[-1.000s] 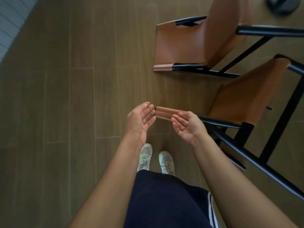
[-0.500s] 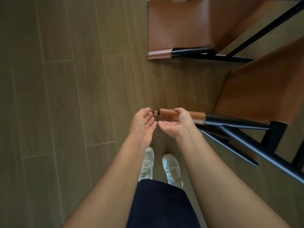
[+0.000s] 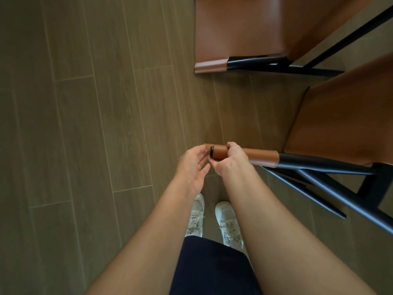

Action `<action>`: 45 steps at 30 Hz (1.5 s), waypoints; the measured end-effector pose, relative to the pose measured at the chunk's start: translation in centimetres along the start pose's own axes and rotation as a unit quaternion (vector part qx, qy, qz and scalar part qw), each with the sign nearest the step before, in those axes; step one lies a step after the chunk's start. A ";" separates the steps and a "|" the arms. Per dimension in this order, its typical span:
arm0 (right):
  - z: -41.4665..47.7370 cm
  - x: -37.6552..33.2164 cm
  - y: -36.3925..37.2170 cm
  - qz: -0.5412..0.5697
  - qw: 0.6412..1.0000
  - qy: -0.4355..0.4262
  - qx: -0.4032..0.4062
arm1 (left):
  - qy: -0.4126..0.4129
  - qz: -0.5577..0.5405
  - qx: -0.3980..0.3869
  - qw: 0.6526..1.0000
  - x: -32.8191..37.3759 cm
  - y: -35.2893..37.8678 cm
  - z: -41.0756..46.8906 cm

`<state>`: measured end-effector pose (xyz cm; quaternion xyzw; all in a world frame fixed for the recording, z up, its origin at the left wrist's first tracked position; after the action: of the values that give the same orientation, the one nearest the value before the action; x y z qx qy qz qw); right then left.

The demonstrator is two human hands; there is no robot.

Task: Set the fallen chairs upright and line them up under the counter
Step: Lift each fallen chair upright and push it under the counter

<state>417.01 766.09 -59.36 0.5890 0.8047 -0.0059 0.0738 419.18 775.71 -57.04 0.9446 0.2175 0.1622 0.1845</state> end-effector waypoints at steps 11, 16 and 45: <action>-2.2 -2.9 -2.0 -0.044 0.995 -0.076 -0.039 | -0.031 -0.003 0.000 0.999 -2.3 0.9 -1.5; -4.9 -3.8 -4.6 -0.037 0.996 -0.068 -0.038 | -0.055 0.019 -0.003 0.998 -4.0 3.4 -2.6; -35.5 -35.2 -24.7 0.081 0.964 -0.154 -0.201 | -0.031 0.046 -0.155 0.986 -20.4 37.2 -17.0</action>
<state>400.02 728.65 -21.78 0.6176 0.7175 0.0711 0.3141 408.28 739.70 -31.16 0.9184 0.1402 0.1724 0.3275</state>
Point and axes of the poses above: each hand's wrist, its own z-axis towards the middle knuckle, its own y-axis out of the palm, x = y × z, the point moved 10 cm from there along z, towards the middle knuckle, and after that the axes turned 14 degrees about -x, right-handed, at the moved point
